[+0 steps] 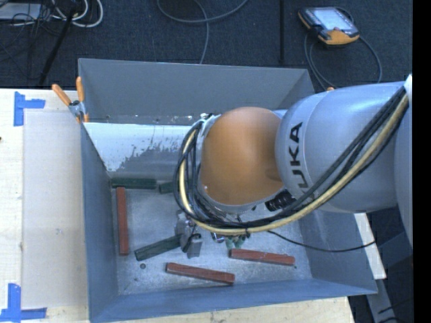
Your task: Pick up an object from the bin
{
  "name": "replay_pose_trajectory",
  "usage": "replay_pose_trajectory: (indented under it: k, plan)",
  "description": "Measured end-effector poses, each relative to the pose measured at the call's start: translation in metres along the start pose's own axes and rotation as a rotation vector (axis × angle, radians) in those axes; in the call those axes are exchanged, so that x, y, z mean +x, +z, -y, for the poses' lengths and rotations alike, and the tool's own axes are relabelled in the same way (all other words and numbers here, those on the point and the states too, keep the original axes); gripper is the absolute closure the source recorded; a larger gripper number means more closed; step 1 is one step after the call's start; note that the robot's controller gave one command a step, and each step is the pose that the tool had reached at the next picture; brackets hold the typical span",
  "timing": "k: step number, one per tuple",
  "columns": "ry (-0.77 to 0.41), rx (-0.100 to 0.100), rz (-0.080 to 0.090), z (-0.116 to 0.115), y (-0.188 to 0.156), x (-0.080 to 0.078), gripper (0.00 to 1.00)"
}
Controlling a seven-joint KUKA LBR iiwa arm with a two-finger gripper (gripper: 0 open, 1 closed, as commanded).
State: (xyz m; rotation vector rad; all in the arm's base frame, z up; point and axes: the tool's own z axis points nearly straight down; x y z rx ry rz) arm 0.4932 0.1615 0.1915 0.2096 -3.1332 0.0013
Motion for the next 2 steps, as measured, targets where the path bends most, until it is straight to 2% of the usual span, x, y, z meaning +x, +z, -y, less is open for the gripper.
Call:
replay_pose_trajectory:
  k: [1, 2]
  plan:
    - [-0.008, -0.003, 0.0, 0.013, -0.006, 0.014, 1.0]
    - [-0.179, -0.001, -0.005, 0.048, -0.052, 0.02, 1.0]
